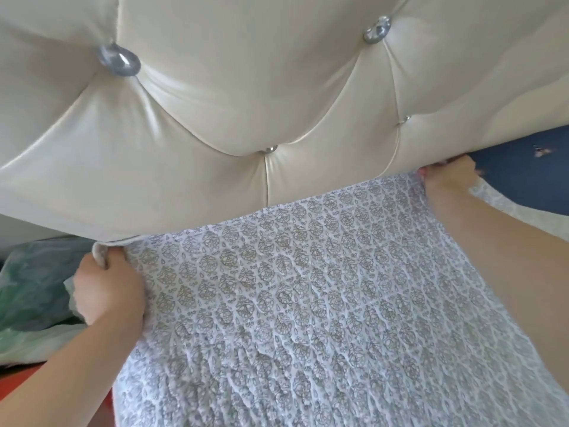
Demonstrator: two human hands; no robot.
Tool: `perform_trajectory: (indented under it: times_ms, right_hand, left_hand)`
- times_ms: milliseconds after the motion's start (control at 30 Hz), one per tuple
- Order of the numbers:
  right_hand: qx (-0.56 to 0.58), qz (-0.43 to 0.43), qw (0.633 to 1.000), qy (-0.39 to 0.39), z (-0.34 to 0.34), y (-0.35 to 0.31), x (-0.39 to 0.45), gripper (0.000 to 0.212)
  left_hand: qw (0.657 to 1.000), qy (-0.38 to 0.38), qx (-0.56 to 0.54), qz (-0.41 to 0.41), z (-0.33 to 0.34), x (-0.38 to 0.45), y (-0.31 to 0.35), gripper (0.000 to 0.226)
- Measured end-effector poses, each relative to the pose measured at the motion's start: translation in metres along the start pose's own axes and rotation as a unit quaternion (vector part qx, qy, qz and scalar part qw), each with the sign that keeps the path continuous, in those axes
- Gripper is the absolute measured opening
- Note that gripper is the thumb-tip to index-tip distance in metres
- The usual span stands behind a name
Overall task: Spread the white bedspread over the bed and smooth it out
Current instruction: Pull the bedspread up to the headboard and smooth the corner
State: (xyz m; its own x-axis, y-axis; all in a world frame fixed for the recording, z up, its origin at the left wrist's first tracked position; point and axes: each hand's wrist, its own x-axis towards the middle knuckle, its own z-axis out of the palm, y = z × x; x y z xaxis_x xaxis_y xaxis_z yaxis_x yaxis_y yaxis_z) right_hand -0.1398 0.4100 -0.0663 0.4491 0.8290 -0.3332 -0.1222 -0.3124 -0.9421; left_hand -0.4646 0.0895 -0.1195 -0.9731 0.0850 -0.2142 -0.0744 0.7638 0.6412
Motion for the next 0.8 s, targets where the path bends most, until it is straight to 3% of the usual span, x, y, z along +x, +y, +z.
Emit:
perform_trajectory:
  times_ms: [67,167,333,433,500,567,667,800]
  right_hand:
    - [0.013,-0.029,0.999,0.031,0.003,0.006,0.005,0.061]
    - [-0.193,-0.113,0.975,-0.003,-0.004,0.023,0.019,0.079]
    - [-0.319,-0.246,0.915,0.029,-0.024,0.041,0.019,0.055]
    - [-0.474,-0.399,0.785,-0.023,-0.04,0.056,0.005,0.035]
    - [-0.583,-0.453,0.674,-0.02,-0.048,0.069,0.006,0.037]
    - [-0.64,-0.427,0.637,-0.044,-0.047,0.07,0.01,0.048]
    - [-0.674,-0.36,0.634,-0.121,-0.046,0.064,0.012,0.063]
    - [-0.69,-0.325,0.62,-0.184,-0.048,0.051,0.021,0.06]
  left_hand:
    - [1.0,0.021,0.001,0.02,0.003,-0.003,-0.003,0.039]
    - [0.998,0.047,0.009,0.039,0.006,-0.006,-0.009,0.04]
    - [0.996,0.075,0.026,0.048,0.007,-0.014,-0.003,0.041]
    - [0.994,0.084,0.044,0.05,0.007,-0.019,0.001,0.048]
    - [0.994,0.087,0.058,0.044,0.008,-0.016,-0.001,0.046]
    - [0.993,0.086,0.066,0.041,0.008,-0.014,-0.001,0.045]
    - [0.993,0.084,0.079,0.041,0.007,-0.014,-0.002,0.046]
    - [0.992,0.086,0.084,0.035,0.005,-0.02,0.001,0.047]
